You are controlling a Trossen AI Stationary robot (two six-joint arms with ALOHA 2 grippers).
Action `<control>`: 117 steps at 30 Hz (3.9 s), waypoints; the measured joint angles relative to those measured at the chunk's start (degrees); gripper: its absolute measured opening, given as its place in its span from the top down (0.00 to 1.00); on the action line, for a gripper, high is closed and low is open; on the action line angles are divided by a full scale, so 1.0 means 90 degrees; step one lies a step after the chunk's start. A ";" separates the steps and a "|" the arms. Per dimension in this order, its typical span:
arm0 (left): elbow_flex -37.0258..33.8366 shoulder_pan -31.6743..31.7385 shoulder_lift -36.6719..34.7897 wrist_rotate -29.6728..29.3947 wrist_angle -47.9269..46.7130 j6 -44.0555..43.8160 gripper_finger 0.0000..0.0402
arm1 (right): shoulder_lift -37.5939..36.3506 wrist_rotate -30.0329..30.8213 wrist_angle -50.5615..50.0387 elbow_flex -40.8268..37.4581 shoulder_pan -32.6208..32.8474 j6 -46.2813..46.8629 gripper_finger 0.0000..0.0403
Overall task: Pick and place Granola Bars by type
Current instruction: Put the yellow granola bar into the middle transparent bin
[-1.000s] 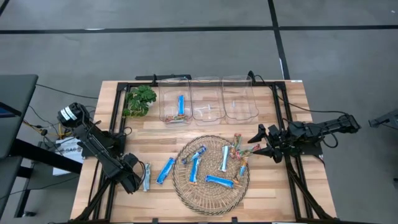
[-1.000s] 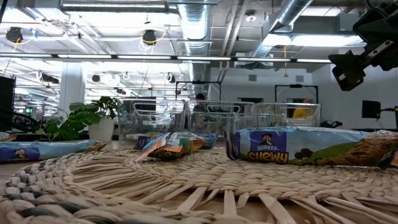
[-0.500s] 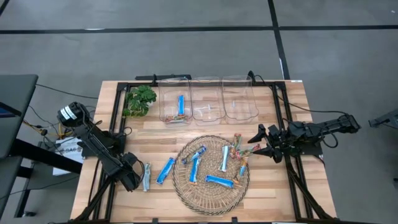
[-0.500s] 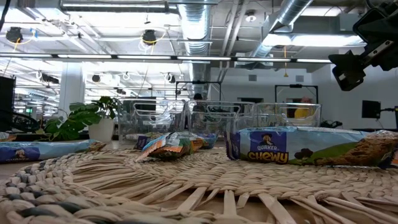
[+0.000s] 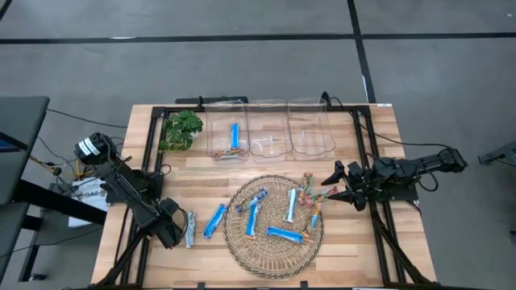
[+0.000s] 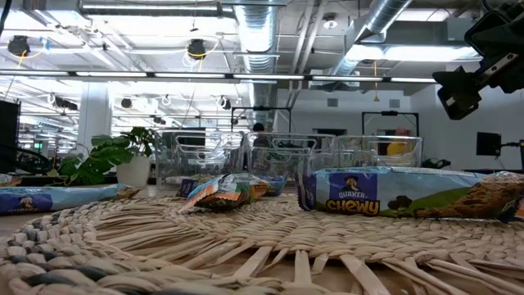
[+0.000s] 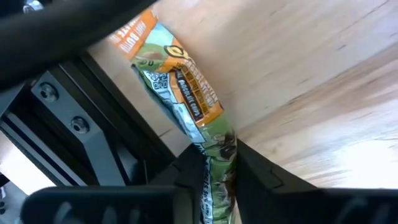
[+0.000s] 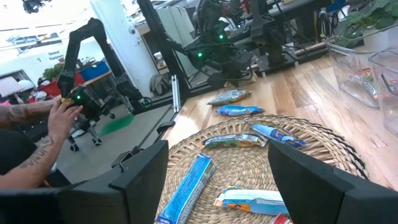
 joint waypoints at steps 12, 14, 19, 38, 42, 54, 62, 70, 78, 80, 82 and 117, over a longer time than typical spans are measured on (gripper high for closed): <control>0.0427 0.0220 0.0010 -0.1105 0.0283 0.0057 0.83 | 0.0001 0.0000 0.0001 0.0000 0.0000 0.0000 0.33; 0.0549 0.0278 0.0010 -0.1528 0.0302 0.0240 0.85 | 0.0000 -0.0001 0.0001 0.0001 0.0000 -0.0001 0.33; 0.0801 0.0382 0.0010 -0.2711 0.0349 0.0399 0.90 | 0.0002 0.0000 0.0002 0.0000 0.0002 0.0000 0.33; 0.0851 0.1254 0.0002 -0.7393 0.1409 0.1283 0.88 | 0.0000 0.0000 0.0002 0.0002 0.0002 0.0000 0.33; 0.0851 0.1605 0.0000 -0.7901 0.2244 0.2239 0.87 | 0.0000 0.0000 0.0002 0.0001 0.0000 0.0000 0.33; 0.0854 0.2626 0.0000 -0.8664 0.5301 0.5576 0.88 | 0.0000 0.0000 0.0001 0.0000 0.0002 0.0000 0.33; 0.0856 0.3273 -0.0002 -0.8672 0.6623 0.7225 0.89 | 0.0001 -0.0001 0.0001 0.0001 0.0001 0.0000 0.33; 0.0856 0.3840 -0.0002 -0.8550 0.7339 0.8531 0.89 | 0.0002 -0.0002 0.0001 0.0002 0.0000 0.0000 0.33; 0.0856 0.4577 -0.0002 -0.7329 0.8252 0.9304 0.89 | 0.0000 -0.0001 0.0001 0.0001 0.0001 0.0000 0.33; 0.0856 0.4854 -0.0002 -0.6936 0.8498 0.9597 0.89 | 0.0000 -0.0001 0.0002 0.0002 0.0000 0.0000 0.33; 0.0856 0.5136 -0.0002 -0.6621 0.8710 0.9917 0.89 | 0.0000 0.0000 0.0002 0.0002 0.0000 -0.0002 0.33; 0.3885 0.7205 0.2285 -0.3387 0.5447 1.4405 0.89 | -0.0005 -0.0007 0.0001 0.0002 0.0001 -0.0001 0.33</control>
